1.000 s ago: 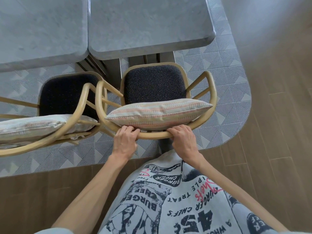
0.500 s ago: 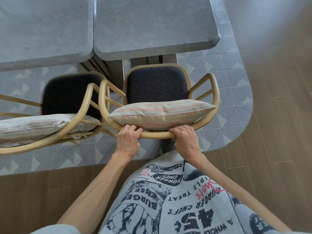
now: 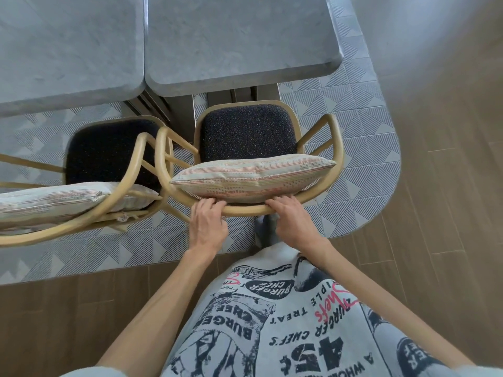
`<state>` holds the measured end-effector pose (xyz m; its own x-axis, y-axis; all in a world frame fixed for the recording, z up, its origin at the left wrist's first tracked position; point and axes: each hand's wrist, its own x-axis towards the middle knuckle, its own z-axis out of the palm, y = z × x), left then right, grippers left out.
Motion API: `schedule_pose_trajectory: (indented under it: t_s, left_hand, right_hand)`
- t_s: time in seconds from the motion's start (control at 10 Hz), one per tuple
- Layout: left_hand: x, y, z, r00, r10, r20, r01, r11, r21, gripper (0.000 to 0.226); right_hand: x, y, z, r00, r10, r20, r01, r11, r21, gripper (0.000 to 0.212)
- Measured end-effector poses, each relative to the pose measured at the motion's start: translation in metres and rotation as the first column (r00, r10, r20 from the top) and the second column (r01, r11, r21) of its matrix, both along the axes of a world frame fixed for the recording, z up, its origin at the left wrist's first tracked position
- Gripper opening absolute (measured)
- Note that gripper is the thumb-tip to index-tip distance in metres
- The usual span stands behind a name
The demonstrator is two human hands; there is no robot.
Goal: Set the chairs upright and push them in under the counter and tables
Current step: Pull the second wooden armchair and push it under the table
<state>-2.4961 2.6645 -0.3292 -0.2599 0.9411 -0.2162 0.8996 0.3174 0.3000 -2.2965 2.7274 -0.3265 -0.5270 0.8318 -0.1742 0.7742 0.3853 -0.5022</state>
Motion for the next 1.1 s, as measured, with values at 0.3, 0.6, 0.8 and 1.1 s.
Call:
schedule_pose_trajectory:
  t_s: [0.3,0.6,0.8,1.1]
  left_hand:
    - [0.035,-0.008,0.039,0.612,0.436,0.661,-0.564,0.826,-0.022,0.025]
    - [0.041,0.006,0.059,0.233,0.467,0.853,-0.675,0.709,-0.204,0.025]
    - [0.061,0.011,0.078,0.190,0.448,0.874,-0.701,0.685,-0.198,0.055]
    - [0.138,0.038,0.098,0.250,0.445,0.860,-0.704,0.694,-0.154,0.056]
  right_hand:
    - [0.008,-0.007,0.027,0.969,-0.163,-0.188,0.100,0.947,-0.305,0.034]
    - [0.032,0.007,0.072,0.792,-0.491,-0.362,0.194,0.766,-0.613,0.052]
    - [0.063,0.021,0.084,0.711,-0.573,-0.407,0.149,0.689,-0.709,0.044]
    - [0.150,0.041,0.099,0.630,-0.596,-0.499,0.097,0.697,-0.711,0.036]
